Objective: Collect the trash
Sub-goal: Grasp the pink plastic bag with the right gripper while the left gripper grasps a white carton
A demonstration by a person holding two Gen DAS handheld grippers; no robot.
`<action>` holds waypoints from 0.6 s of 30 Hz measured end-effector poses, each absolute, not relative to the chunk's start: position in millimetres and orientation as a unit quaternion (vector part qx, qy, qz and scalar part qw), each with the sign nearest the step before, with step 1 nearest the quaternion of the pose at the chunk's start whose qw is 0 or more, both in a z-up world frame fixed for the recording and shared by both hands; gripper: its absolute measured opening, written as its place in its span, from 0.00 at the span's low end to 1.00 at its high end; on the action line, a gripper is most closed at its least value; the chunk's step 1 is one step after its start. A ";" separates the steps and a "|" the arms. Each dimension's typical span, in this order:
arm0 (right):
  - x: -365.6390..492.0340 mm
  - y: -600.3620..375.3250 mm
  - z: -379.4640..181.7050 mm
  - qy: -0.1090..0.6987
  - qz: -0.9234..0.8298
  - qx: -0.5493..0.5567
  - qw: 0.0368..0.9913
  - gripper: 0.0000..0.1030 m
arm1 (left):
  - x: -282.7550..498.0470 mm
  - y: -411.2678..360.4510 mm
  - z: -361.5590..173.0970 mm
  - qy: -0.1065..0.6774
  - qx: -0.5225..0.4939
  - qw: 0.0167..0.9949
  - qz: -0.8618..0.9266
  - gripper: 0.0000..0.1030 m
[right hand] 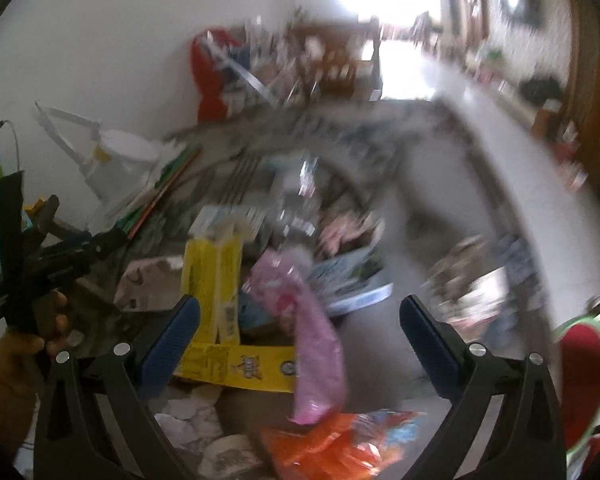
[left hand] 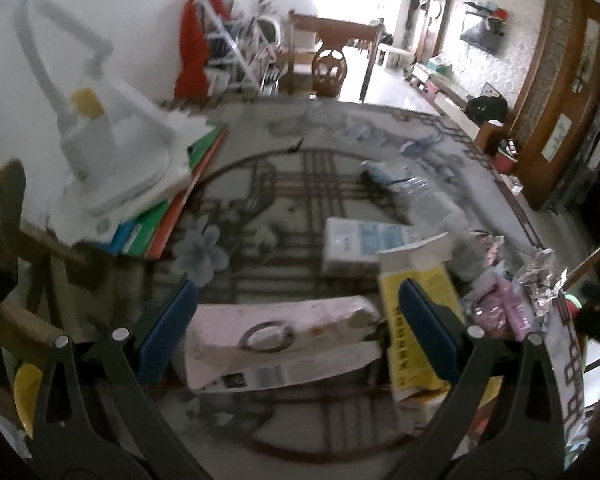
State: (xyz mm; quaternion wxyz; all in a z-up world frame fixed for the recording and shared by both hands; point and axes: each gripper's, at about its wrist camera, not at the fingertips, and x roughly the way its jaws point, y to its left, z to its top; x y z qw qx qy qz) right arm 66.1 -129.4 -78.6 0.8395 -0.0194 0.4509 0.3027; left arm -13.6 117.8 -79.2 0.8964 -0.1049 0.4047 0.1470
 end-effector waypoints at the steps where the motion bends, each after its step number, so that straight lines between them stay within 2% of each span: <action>1: 71.5 -124.7 -87.7 0.465 0.306 -0.020 0.831 0.93 | -15.9 121.7 -80.8 0.408 -0.105 0.895 0.149 0.96; 2: 79.0 -119.3 -99.6 0.482 0.307 -0.025 0.820 0.93 | -18.8 122.3 -81.7 0.410 -0.104 0.894 0.149 0.96; 5: 91.4 -110.7 -124.9 0.523 0.310 -0.027 0.793 0.84 | -23.3 126.5 -89.9 0.425 -0.103 0.888 0.145 0.96; 7: 95.2 -108.0 -137.1 0.544 0.309 -0.022 0.780 0.68 | -24.5 128.2 -96.8 0.439 -0.107 0.881 0.139 0.96; 9: 98.6 -110.0 -144.6 0.557 0.314 -0.014 0.769 0.42 | -23.5 125.5 -104.0 0.451 -0.103 0.876 0.138 0.96; 11: 97.0 -111.8 -143.9 0.557 0.318 -0.011 0.767 0.30 | -20.9 123.2 -109.3 0.460 -0.093 0.873 0.132 0.96; 15: 95.2 -120.8 -133.4 0.540 0.330 0.003 0.774 0.26 | -6.1 109.8 -120.5 0.493 -0.037 0.865 0.080 0.96; 18: 93.4 -126.0 -123.6 0.530 0.338 0.013 0.778 0.26 | 6.4 97.7 -129.9 0.516 0.054 0.854 0.041 0.96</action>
